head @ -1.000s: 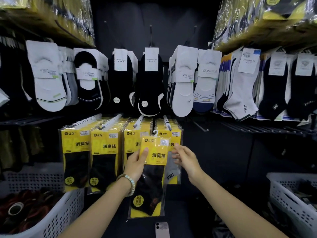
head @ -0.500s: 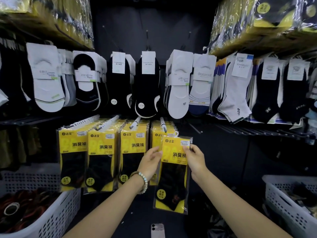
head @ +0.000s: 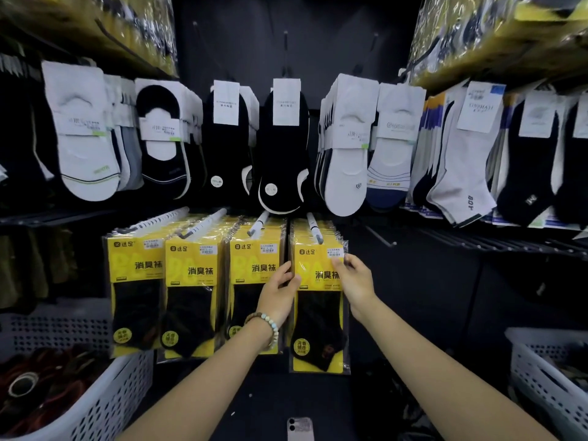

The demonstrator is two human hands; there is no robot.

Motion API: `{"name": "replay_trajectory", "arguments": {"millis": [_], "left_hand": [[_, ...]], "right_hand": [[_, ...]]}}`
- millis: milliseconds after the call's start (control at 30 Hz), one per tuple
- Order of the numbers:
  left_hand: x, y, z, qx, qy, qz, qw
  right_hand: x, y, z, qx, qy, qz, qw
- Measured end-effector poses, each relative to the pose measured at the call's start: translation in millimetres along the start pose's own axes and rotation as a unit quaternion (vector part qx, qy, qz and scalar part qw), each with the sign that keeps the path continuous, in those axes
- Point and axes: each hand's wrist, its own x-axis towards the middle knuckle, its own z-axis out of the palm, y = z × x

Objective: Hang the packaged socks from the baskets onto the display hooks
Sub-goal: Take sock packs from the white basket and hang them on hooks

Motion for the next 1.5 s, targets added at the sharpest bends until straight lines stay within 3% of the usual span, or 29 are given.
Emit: {"name": "replay_trajectory", "arguments": {"millis": [400, 633, 767, 900, 1133, 1300, 1500], "left_hand": [[-11, -27, -14, 0.099, -0.006, 0.035, 0.994], [-69, -60, -50, 0.21, -0.08, 0.033, 0.974], [-131, -113, -71, 0.237, -0.11, -0.046, 0.964], [-205, -184, -82, 0.207, -0.109, -0.182, 0.955], [-300, -285, -94, 0.206, -0.071, -0.374, 0.901], [-315, -324, -97, 0.233, -0.036, -0.429, 0.872], [-319, -346, -97, 0.222, -0.026, -0.496, 0.839]], "right_hand": [[-12, 40, -24, -0.067, 0.023, 0.027, 0.997], [-82, 61, -49, -0.138, -0.08, 0.032, 0.987], [-140, 123, -61, -0.17, -0.143, 0.104, 0.97], [-203, 212, -69, -0.22, -0.17, 0.219, 0.935], [-293, 314, -90, -0.271, -0.154, 0.383, 0.869], [-301, 337, -92, -0.303, -0.148, 0.414, 0.845], [-299, 356, -81, -0.224, -0.125, 0.456, 0.852]]}}
